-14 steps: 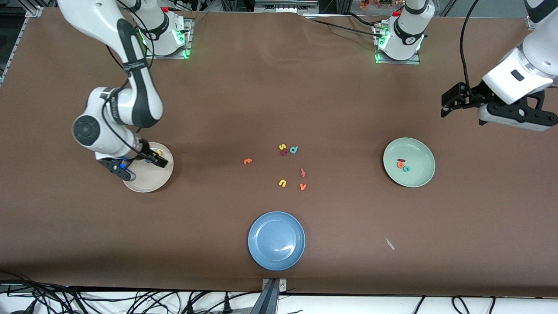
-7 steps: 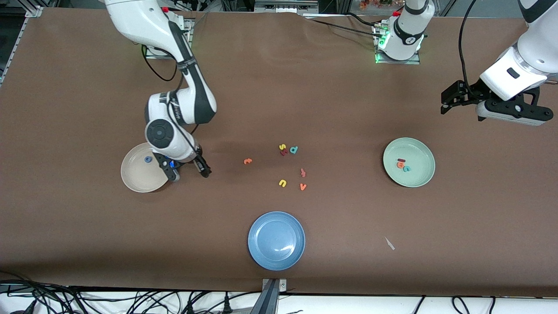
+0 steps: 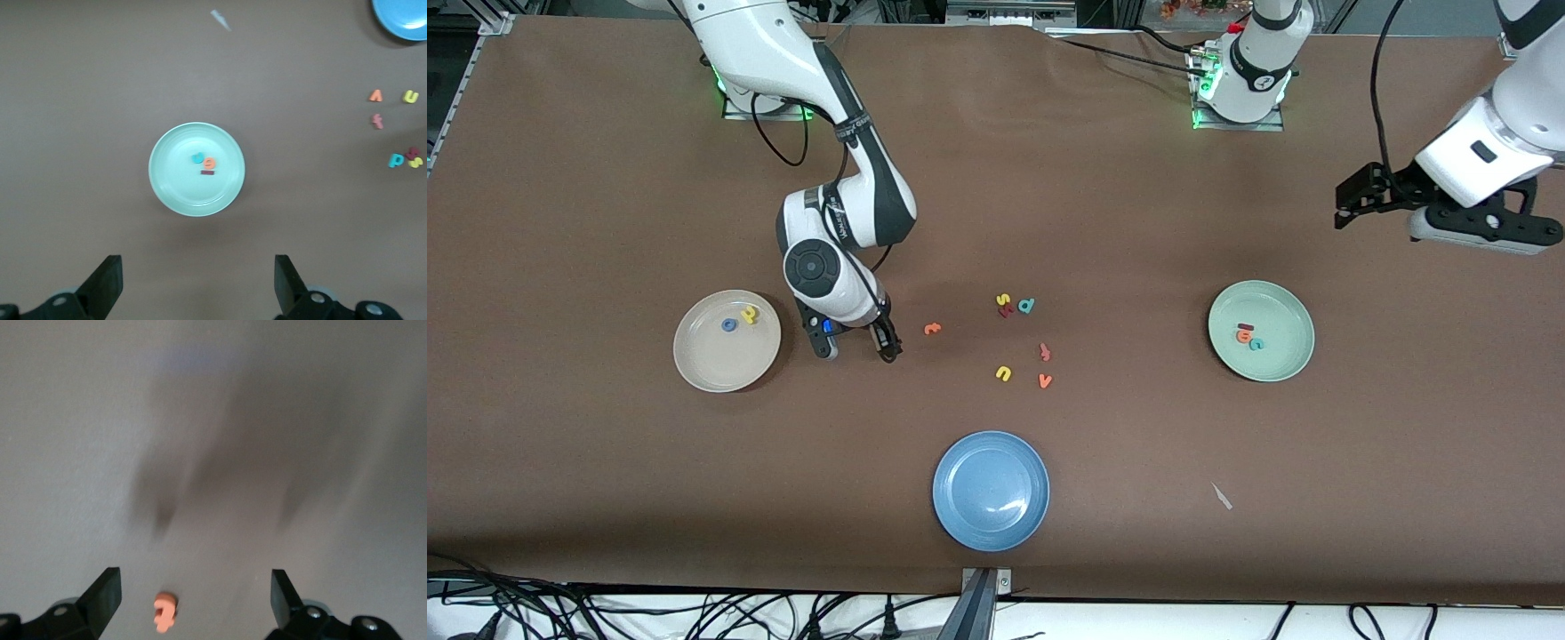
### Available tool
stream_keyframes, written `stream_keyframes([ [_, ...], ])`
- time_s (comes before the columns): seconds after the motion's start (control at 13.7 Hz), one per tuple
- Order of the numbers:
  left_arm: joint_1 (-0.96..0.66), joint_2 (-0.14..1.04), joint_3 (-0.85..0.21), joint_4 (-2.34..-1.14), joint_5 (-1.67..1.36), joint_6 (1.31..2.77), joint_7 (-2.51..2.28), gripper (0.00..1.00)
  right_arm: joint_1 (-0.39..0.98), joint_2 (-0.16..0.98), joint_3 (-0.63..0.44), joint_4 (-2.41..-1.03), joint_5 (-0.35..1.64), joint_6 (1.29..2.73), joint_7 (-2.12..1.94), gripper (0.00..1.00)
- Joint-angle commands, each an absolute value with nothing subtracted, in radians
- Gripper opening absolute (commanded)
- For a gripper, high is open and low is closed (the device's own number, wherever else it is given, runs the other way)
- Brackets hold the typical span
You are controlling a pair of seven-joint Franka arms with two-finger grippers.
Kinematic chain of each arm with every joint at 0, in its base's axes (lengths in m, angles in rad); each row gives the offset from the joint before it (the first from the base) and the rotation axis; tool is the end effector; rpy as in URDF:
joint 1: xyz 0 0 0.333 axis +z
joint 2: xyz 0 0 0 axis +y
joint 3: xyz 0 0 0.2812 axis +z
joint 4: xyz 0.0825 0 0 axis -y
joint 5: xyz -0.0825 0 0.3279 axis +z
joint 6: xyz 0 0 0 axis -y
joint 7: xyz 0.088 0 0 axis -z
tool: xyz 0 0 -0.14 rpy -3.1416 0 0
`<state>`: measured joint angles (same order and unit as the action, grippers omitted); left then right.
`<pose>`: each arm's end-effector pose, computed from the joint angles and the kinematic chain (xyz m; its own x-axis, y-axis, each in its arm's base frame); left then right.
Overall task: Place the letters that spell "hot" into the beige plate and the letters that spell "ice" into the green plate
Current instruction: 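Move the right gripper over the orange letter t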
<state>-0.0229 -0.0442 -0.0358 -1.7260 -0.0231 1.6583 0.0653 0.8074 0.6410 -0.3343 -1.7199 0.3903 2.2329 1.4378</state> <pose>0.4887 -0.0320 0.5212 0.9923 -0.1216 -0.0221 -0.1211 -0.9924 0.0229 0.5180 0.3024 0.2016 0.3893 -0.9158 -0.0988 -0.9150 -0.3968 0.0732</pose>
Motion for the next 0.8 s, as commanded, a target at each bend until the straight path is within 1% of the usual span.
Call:
stream_keyframes([
  [0.0,-0.012,-0.049,-0.041,-1.706,0.003,1.626,0.072,1.0,0.81,0.667,-0.328,-1.683,0.414,2.229,1.491,0.99],
  [0.29,-0.012,-0.052,-0.043,-1.704,0.002,1.606,0.066,1.0,0.857,0.727,-0.328,-1.623,0.4,2.238,1.584,0.99],
  [0.73,-0.02,-0.051,-0.048,-1.703,0.005,1.605,0.067,1.0,0.88,0.744,-0.33,-1.621,0.373,2.26,1.582,0.98],
])
